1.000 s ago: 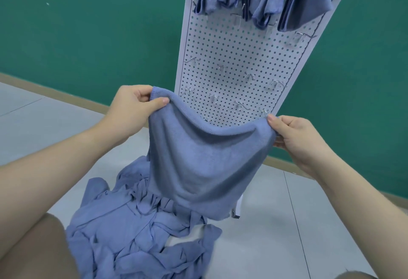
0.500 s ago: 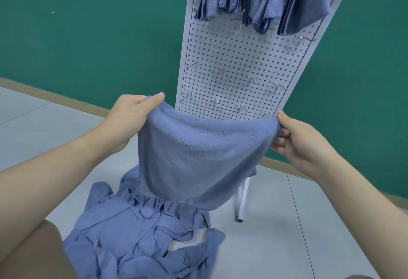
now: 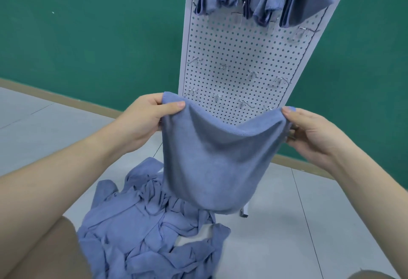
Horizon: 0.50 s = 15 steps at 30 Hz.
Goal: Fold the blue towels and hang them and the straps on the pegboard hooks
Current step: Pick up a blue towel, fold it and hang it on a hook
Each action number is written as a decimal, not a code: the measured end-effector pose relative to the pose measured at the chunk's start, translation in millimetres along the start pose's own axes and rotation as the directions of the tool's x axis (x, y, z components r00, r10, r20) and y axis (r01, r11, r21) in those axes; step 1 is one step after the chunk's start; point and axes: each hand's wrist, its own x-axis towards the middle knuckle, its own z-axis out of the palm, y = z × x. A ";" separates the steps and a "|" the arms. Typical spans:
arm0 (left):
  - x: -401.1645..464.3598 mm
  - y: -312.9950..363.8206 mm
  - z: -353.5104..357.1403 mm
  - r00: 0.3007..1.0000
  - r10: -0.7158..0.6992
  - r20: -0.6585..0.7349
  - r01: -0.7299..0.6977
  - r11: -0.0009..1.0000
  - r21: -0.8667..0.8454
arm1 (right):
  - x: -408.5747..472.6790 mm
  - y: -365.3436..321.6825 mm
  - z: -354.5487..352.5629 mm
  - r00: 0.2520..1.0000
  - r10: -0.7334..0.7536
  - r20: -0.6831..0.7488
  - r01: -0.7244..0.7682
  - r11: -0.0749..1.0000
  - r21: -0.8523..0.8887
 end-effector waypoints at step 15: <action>9.3 4.9 -2.9 0.932 0.160 -0.325 -0.177 0.984 -0.023 | 4.2 -3.6 2.4 0.987 -0.136 -0.083 0.147 0.977 0.153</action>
